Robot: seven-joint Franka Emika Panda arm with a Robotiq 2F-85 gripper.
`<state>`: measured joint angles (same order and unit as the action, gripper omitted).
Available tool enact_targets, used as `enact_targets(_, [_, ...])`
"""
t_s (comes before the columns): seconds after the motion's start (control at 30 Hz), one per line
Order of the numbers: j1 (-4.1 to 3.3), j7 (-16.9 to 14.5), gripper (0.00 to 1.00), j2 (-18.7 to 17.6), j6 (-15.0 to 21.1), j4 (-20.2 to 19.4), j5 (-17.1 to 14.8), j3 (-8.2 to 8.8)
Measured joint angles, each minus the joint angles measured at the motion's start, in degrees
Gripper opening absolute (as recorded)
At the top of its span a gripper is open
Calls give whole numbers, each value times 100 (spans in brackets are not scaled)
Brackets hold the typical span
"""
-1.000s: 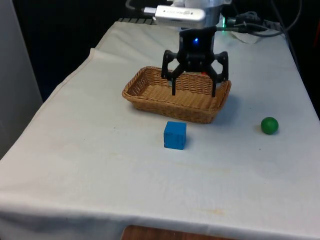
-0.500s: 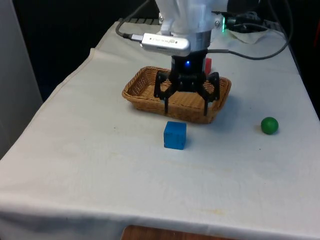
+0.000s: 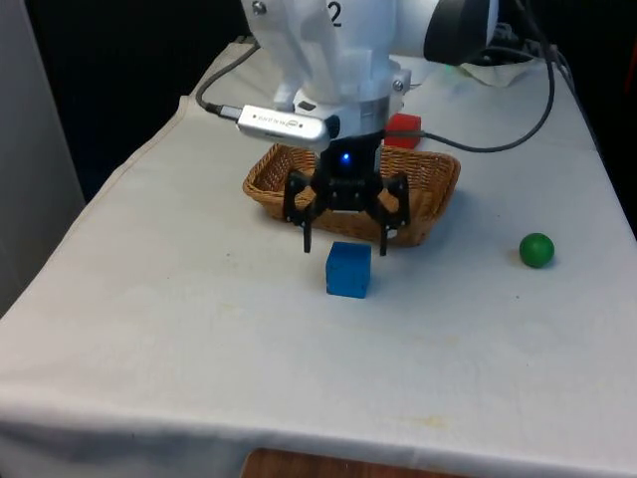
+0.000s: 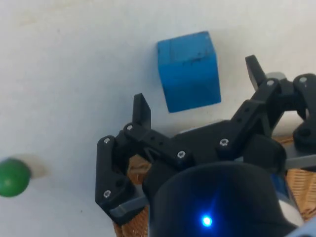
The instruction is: Place all non-red objects into the basket.
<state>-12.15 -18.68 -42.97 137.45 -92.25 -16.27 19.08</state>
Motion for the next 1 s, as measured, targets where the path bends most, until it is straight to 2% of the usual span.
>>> enact_targets(0.57, [23,-103,100,-435,0,292,-304,34])
enact_targets(0.9, [23,-34,100,-476,17,292,-327,34])
enact_targets(0.93, [23,-29,96,-476,17,292,-327,40])
enact_targets(1.0, [23,-23,79,-476,17,286,-327,40])
